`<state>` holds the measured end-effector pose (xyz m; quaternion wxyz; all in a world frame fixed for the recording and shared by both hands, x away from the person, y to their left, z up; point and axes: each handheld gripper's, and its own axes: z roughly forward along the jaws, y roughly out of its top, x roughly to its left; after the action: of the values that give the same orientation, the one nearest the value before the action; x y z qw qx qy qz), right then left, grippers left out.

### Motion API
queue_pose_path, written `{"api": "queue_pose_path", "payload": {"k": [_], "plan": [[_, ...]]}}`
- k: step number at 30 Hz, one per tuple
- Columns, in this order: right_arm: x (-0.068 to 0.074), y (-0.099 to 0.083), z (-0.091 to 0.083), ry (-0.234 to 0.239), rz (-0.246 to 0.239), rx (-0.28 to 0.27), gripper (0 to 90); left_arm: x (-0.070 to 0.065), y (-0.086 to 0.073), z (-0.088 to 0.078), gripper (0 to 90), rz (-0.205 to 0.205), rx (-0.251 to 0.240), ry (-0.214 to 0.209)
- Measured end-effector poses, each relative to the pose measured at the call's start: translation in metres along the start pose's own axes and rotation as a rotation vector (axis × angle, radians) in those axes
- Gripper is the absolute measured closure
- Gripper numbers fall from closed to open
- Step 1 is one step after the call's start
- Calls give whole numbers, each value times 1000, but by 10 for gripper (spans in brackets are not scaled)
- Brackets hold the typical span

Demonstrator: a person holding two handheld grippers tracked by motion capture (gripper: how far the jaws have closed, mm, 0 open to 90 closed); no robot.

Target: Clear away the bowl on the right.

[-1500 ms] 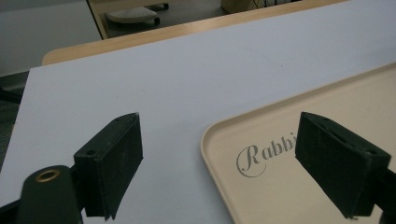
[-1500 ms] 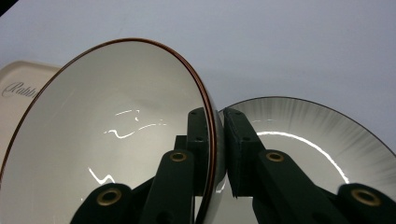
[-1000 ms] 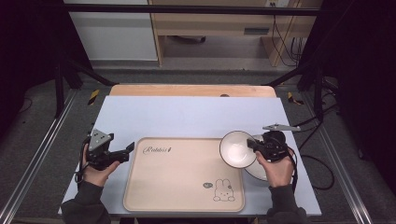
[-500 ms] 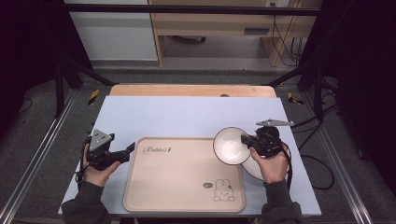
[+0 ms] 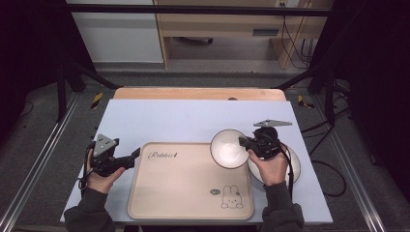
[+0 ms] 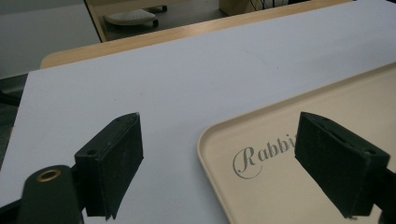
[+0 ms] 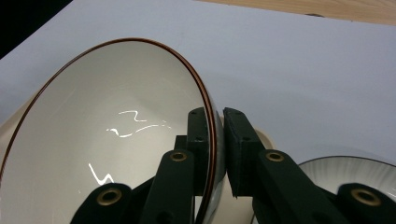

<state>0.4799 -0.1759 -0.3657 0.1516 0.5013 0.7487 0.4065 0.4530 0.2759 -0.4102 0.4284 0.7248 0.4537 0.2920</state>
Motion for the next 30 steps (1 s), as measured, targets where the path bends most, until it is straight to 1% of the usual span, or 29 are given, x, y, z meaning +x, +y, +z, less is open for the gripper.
{"api": "queue_pose_path", "payload": {"k": [5,6,10,11,17,25,30], "plan": [[7,5,8,11,-19,7,812,-1,0,0,150,2,2,-2],[9,6,9,17,-12,8,812,-1,0,0,150,0,2,-3],[14,7,15,35,-22,12,812,-1,0,0,150,3,1,-4],[15,8,17,34,-32,13,812,-1,0,0,150,1,0,-3],[23,9,26,57,-35,21,812,-1,0,0,150,3,0,-3],[32,9,39,61,-55,55,812,-1,0,0,150,3,0,-3],[37,9,46,70,-57,70,812,-1,0,0,150,3,0,-4]]}}
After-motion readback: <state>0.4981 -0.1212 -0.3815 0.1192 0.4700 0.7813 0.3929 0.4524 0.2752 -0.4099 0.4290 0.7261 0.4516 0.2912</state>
